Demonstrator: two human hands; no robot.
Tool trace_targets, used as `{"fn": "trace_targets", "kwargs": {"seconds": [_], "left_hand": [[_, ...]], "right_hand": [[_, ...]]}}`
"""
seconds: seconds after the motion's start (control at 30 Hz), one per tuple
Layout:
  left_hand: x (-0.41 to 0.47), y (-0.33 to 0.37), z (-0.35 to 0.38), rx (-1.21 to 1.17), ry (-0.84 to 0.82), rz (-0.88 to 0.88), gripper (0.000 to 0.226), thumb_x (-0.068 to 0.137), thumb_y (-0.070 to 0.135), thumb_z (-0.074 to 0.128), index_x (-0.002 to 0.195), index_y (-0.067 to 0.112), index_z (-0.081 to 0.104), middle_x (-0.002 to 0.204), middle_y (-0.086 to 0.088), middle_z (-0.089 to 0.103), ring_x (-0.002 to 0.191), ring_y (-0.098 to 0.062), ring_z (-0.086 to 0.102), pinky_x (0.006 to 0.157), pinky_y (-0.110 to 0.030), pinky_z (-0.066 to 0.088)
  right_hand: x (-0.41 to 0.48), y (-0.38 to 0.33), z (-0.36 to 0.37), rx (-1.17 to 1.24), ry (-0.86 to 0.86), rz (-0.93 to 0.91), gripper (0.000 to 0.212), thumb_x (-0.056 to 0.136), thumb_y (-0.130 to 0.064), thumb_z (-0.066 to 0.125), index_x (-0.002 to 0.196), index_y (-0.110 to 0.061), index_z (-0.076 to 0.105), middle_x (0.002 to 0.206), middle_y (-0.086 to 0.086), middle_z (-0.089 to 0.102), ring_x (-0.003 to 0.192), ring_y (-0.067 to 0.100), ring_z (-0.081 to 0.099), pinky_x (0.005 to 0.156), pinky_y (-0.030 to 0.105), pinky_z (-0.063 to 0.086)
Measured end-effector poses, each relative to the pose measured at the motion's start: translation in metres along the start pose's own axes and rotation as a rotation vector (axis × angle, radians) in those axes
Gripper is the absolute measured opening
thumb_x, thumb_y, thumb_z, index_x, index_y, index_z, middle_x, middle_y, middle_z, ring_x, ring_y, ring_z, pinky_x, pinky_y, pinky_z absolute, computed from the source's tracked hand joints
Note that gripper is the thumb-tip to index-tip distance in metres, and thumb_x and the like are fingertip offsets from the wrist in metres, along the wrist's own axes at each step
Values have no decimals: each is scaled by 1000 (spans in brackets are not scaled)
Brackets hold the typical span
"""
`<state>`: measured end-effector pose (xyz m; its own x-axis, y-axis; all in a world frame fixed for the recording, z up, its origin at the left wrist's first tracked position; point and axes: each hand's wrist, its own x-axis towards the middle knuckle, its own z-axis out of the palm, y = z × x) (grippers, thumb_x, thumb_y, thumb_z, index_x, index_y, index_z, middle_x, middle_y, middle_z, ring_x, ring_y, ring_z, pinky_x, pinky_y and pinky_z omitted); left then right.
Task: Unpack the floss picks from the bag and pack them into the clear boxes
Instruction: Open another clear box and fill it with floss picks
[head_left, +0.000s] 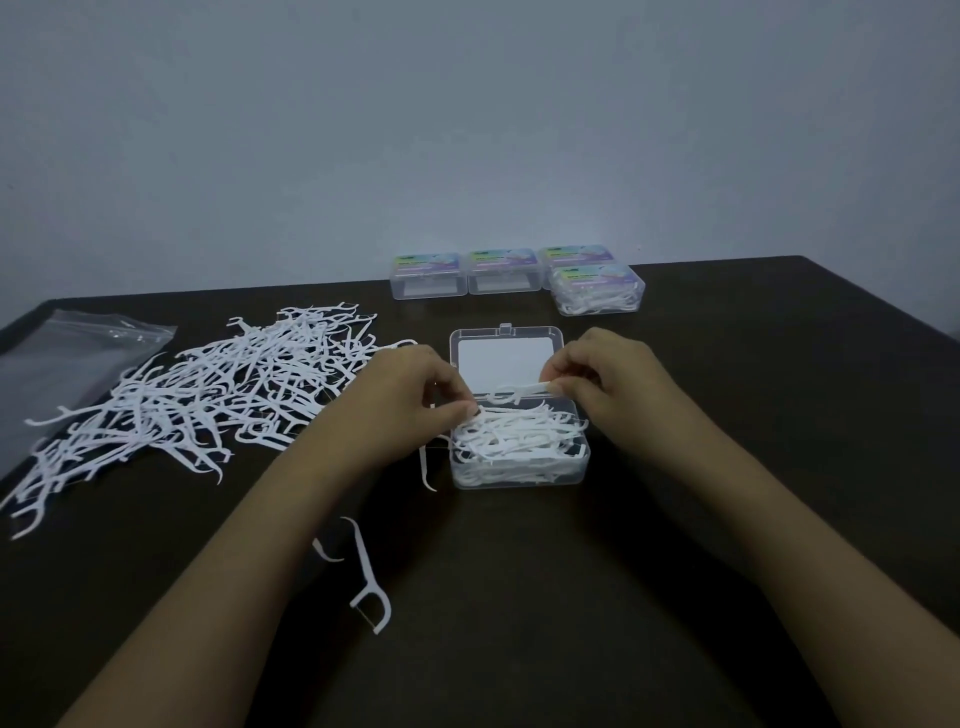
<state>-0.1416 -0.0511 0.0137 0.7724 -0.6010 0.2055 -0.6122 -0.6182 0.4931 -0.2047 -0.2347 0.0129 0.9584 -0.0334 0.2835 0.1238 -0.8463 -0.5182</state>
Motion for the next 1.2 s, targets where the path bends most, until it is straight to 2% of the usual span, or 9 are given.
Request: {"fn": "trace_targets", "kwargs": {"seconds": [0.1, 0.3, 0.5, 0.6, 0.7, 0.83, 0.9, 1.03, 1.2], "left_hand": [[0, -2, 1, -19, 13, 2, 3, 81, 21, 69, 84, 20, 71, 84, 2, 63, 78, -10, 55, 73, -25, 46], [0, -3, 1, -36, -4, 7, 9, 81, 16, 68, 80, 25, 66, 84, 3, 61, 76, -7, 54, 73, -22, 47], [1, -3, 1, -21, -34, 10, 9, 81, 16, 68, 80, 25, 68, 83, 8, 57, 73, -3, 52, 73, -17, 46], [1, -2, 2, -26, -12, 6, 13, 81, 14, 69, 76, 26, 64, 83, 7, 60, 74, -3, 54, 69, -12, 43], [1, -2, 2, -49, -5, 5, 21, 80, 12, 69, 70, 28, 58, 80, 7, 61, 71, -3, 54, 66, -10, 42], [2, -1, 4, -14, 13, 17, 10, 82, 12, 67, 86, 21, 69, 81, 5, 59, 78, -11, 57, 76, -22, 47], [2, -1, 5, 9, 29, 36, 14, 83, 14, 67, 94, 18, 72, 79, 8, 55, 77, -10, 56, 79, -27, 49], [2, 0, 6, 8, 54, 72, 16, 81, 11, 68, 94, 17, 74, 89, -6, 61, 79, -15, 56, 80, -31, 49], [3, -1, 7, 23, 59, 77, 13, 82, 14, 67, 91, 20, 74, 82, 3, 56, 68, -3, 49, 69, -20, 44]], "right_hand": [[0, -1, 2, 2, -26, 16, 13, 90, -10, 55, 95, -7, 67, 88, -6, 47, 74, 3, 45, 63, 14, 35], [2, -3, 7, -94, -25, 43, 15, 92, -13, 54, 99, -8, 66, 97, 1, 47, 94, 17, 52, 78, 20, 37], [0, -10, 12, -177, -35, -6, 22, 93, -16, 53, 110, -12, 65, 112, 5, 53, 100, 17, 53, 88, 25, 41], [0, -10, 13, -280, -31, -58, 25, 94, -21, 50, 115, -18, 64, 114, 2, 53, 105, 15, 51, 97, 31, 36], [0, -11, 14, -356, -47, -105, 30, 97, -25, 44, 121, -26, 61, 119, -1, 54, 112, 15, 44, 95, 30, 30], [0, -8, 11, -299, -68, -127, 30, 96, -22, 46, 120, -27, 62, 116, -1, 54, 112, 15, 39, 92, 29, 28], [0, -5, 8, -230, -23, -108, 28, 93, -16, 50, 116, -23, 65, 113, 1, 55, 110, 17, 41, 95, 33, 32], [0, 0, 4, -182, 25, -66, 23, 90, -14, 56, 107, -20, 70, 108, 3, 57, 107, 17, 43, 95, 38, 37], [0, 0, 6, -223, -26, -70, 19, 90, -16, 58, 103, -20, 70, 105, -1, 54, 107, 16, 42, 95, 35, 37]]}}
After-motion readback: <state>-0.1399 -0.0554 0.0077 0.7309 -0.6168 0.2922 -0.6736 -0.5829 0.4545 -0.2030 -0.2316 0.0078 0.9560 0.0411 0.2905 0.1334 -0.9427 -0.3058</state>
